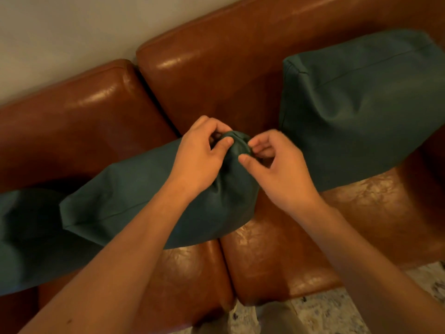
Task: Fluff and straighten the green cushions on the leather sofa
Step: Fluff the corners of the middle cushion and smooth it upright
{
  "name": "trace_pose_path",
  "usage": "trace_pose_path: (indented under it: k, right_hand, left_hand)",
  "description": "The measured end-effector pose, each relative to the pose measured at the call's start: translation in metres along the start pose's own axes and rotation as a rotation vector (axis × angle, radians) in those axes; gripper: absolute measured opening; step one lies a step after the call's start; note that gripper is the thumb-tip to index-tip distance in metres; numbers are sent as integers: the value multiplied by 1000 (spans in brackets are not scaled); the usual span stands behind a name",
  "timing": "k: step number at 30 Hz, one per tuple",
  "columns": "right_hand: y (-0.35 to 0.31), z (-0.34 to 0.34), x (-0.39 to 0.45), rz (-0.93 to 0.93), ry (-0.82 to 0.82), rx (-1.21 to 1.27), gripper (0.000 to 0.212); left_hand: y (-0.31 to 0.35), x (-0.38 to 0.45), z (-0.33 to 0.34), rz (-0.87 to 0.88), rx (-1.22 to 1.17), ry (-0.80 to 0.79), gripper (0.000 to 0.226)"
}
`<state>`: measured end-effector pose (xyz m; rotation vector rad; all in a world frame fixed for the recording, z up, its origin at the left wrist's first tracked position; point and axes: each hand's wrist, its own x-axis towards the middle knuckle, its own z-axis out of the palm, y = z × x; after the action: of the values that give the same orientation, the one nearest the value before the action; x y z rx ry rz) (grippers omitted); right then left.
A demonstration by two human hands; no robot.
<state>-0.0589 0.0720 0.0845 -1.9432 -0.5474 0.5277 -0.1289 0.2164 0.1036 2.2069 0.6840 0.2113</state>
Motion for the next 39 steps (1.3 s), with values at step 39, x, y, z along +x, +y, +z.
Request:
trace_pose_path:
  k: [39]
  right_hand:
    - [-8, 15, -8, -24, 286, -134, 18]
  left_hand:
    - [4, 5, 2, 37, -74, -73, 19]
